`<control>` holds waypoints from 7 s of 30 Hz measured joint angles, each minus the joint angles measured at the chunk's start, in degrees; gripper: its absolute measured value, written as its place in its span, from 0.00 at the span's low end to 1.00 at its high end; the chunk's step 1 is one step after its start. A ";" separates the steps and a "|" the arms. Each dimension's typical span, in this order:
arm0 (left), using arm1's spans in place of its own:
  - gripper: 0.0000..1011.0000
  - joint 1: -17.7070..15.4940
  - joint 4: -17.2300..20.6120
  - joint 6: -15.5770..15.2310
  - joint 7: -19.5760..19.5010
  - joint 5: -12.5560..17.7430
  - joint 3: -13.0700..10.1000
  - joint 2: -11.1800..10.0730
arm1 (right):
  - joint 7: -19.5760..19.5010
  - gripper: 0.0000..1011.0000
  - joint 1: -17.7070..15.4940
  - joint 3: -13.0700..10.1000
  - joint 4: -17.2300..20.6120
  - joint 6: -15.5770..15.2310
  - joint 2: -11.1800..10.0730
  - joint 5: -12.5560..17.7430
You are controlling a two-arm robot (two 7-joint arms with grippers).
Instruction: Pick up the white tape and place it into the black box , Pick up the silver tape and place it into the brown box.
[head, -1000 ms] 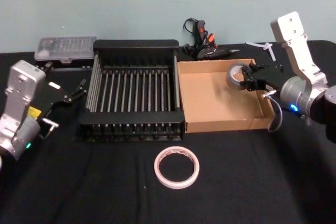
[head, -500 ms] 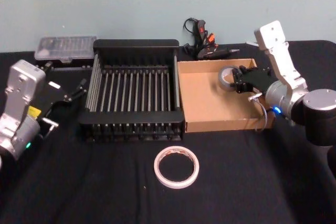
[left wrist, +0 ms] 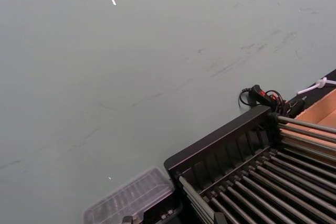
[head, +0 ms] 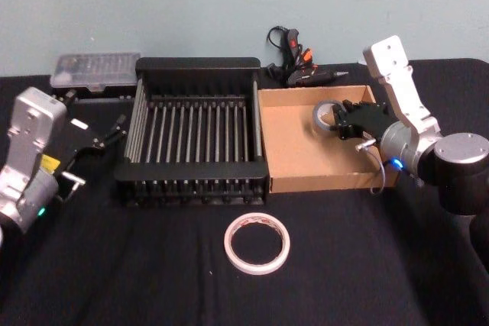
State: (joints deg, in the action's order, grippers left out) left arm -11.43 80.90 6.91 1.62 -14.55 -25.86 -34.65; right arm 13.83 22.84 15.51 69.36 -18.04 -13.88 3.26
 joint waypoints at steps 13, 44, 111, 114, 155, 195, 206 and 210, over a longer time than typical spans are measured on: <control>0.99 0.00 0.00 0.00 0.00 0.00 0.00 0.00 | 0.04 0.36 -0.06 0.02 0.11 -0.11 -0.12 0.15; 0.99 0.00 0.00 0.00 0.00 0.00 0.00 0.00 | 0.04 0.99 -0.07 0.02 0.19 -0.20 -0.21 0.32; 0.99 0.00 0.00 0.00 0.00 0.00 0.00 0.00 | 11.30 0.99 -17.22 7.96 32.25 -19.06 -11.82 5.17; 0.99 0.00 0.00 0.00 0.00 0.00 0.00 0.00 | 11.51 0.99 -16.57 9.16 31.48 -19.81 -11.50 4.81; 0.99 0.00 0.00 0.00 0.00 0.00 0.00 0.00 | 12.91 0.99 -13.66 12.06 26.72 -22.83 -8.02 1.41; 0.99 0.00 0.00 0.00 0.00 0.00 0.00 0.00 | 12.79 0.71 -13.67 12.12 26.61 -22.85 -7.82 1.04; 0.99 0.00 0.00 0.00 0.00 0.00 0.00 0.00 | 12.79 0.36 -13.67 12.12 26.61 -22.84 -7.82 1.08; 0.99 0.00 0.00 0.00 0.00 0.00 0.00 0.00 | 12.79 0.23 -13.67 12.11 26.61 -22.84 -7.82 1.08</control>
State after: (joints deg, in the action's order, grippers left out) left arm -11.43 80.90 6.91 1.62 -14.55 -25.86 -34.65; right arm 26.62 9.16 27.62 95.96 -40.87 -21.69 4.34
